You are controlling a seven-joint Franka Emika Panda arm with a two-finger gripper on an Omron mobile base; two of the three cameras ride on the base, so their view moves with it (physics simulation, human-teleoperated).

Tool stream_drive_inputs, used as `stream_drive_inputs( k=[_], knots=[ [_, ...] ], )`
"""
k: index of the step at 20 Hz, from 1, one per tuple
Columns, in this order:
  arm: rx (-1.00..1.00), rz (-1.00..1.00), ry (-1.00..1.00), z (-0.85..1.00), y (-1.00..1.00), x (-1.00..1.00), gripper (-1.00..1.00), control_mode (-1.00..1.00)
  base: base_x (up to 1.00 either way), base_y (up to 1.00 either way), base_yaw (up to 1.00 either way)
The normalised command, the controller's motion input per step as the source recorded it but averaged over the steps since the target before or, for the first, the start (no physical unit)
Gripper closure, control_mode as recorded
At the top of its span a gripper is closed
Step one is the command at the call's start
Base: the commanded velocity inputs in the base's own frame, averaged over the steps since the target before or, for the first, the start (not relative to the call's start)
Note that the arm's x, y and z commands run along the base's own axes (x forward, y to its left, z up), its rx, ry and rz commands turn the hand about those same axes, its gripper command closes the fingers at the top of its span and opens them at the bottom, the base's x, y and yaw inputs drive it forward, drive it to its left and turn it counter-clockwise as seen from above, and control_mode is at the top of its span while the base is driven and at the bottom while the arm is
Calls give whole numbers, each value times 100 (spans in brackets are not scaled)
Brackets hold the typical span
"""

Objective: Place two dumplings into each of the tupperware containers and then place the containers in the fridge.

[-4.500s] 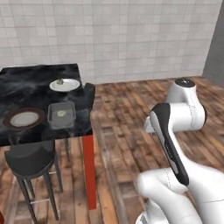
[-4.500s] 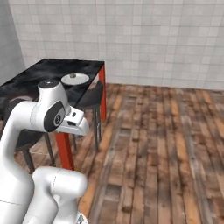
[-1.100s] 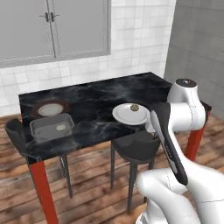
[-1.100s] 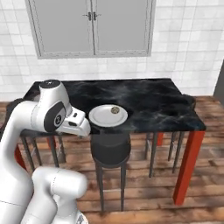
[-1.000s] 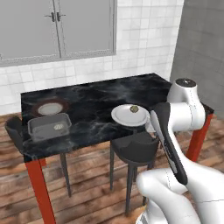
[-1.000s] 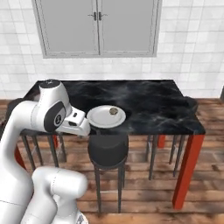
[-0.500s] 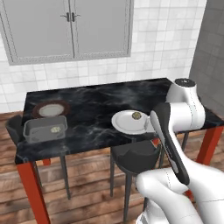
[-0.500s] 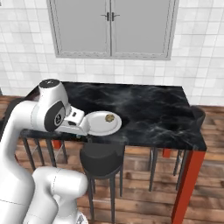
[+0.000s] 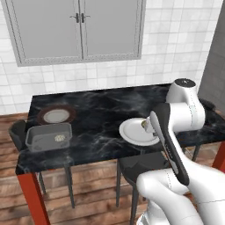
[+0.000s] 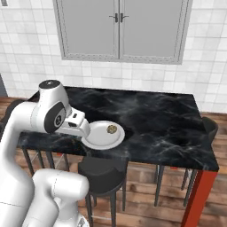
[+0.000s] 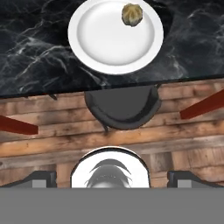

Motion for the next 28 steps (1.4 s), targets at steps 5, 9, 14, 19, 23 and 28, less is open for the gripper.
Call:
stream_drive_inputs(
  k=[5,9,14,19,23,28],
  knots=[
    [0,0,0,0,0,0,-100,100,45,-18,7],
    [0,0,0,0,0,0,-100,100,30,-24,4],
    [1,0,0,0,-9,13,-100,-100,32,-23,0],
    [8,3,0,-1,-55,85,-100,-100,0,0,0],
    [3,4,0,-18,-37,92,-100,-100,0,0,0],
    [0,3,8,-18,-28,90,-100,-100,0,0,0]
  ],
)
